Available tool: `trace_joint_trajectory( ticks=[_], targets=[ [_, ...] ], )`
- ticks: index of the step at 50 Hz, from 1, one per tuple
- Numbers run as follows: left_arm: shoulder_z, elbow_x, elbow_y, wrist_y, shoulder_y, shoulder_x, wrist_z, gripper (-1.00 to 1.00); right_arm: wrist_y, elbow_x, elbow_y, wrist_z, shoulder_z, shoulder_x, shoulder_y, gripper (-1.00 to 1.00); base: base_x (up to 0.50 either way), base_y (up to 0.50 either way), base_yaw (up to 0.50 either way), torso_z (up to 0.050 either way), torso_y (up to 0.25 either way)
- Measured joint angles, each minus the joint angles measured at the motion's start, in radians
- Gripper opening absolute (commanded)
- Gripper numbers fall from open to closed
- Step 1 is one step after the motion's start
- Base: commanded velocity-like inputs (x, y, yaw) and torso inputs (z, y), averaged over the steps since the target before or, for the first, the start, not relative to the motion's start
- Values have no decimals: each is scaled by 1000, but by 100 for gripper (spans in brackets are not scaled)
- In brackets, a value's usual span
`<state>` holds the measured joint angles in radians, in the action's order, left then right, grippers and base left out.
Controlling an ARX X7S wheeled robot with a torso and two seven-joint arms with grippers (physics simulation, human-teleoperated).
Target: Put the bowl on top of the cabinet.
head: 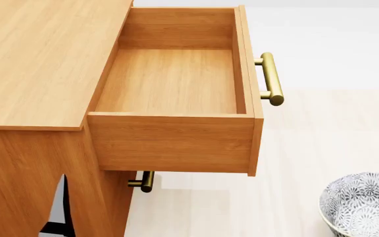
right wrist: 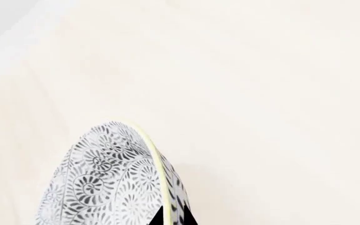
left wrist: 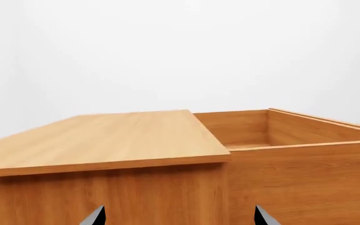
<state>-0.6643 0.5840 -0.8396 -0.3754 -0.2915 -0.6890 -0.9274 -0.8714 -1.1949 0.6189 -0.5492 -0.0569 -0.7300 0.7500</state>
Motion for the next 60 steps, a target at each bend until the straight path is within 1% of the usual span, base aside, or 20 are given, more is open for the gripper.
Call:
trace_joint_trajectory(
  ticks=[17,29,46,60],
  targets=[
    [34,33,-47,-6,-4,-28,-23,100,-92,-44,-76,-98,6,-5,110,-100,0,0,0,0,0],
    [53,54,-67,-6,-9,-41,-33,100,-165,-72,-101,-182,13,-12,232,-100,0,0,0,0,0],
    [70,71,-84,-2,-12,-54,-43,100,-275,-77,-68,-299,53,-23,523,-100,0,0,0,0,0],
    [76,79,-91,1,-11,-62,-47,100,-309,-27,34,-327,125,21,778,-100,0,0,0,0,0]
  ],
)
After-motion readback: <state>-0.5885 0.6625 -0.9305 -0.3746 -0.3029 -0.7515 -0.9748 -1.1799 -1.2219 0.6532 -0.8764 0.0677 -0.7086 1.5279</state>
